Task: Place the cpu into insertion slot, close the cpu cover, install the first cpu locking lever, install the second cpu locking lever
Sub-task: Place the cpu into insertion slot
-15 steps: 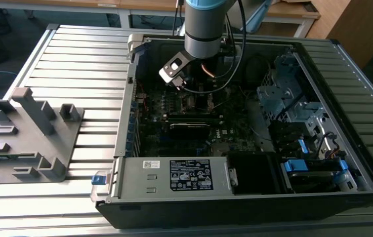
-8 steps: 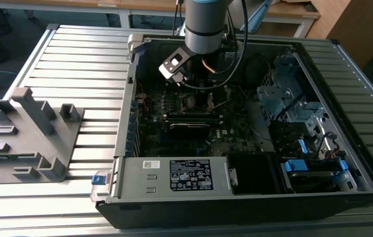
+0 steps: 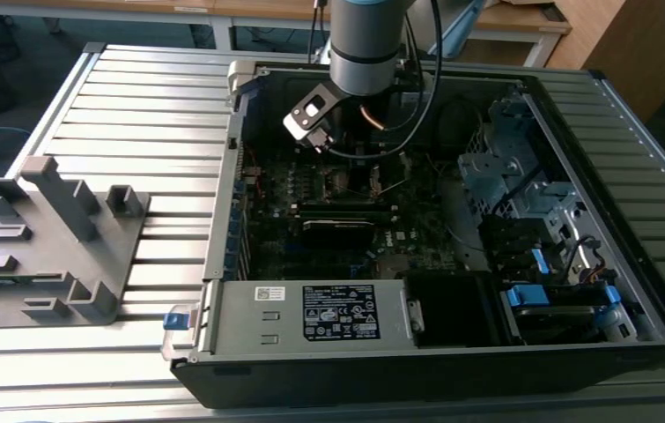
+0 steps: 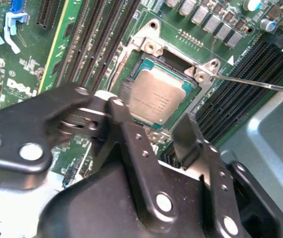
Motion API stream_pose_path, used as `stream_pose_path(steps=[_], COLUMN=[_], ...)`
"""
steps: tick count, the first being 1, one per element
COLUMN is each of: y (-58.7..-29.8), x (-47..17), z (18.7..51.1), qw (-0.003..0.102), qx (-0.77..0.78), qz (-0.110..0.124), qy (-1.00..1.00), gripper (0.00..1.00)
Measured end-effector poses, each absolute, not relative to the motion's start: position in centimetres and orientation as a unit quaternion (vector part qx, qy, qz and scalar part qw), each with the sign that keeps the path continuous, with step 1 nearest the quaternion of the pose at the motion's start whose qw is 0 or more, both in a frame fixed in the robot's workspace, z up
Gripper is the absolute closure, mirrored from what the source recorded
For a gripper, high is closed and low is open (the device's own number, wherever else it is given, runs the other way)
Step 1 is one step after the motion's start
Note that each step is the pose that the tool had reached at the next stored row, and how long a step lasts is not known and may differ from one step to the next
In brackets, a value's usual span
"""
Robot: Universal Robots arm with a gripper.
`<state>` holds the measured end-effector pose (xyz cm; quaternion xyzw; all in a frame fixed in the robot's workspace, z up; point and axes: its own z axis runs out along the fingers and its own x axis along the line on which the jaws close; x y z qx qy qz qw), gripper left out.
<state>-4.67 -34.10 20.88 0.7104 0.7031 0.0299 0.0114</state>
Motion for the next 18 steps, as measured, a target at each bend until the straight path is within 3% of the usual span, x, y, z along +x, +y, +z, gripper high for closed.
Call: stream_pose_path(steps=[2, 5, 13, 18], y=[-34.10, -34.10, -34.10, -34.10], x=[-4.67, -4.67, -4.67, -4.67], z=[20.90, 20.93, 21.02, 21.07], qw=[0.011, 0.011, 0.011, 0.011], qx=[0.710, 0.710, 0.710, 0.710], qz=[0.030, 0.030, 0.030, 0.030], qy=[0.703, 0.703, 0.703, 0.703], gripper=[0.47, 0.53, 0.88, 0.89])
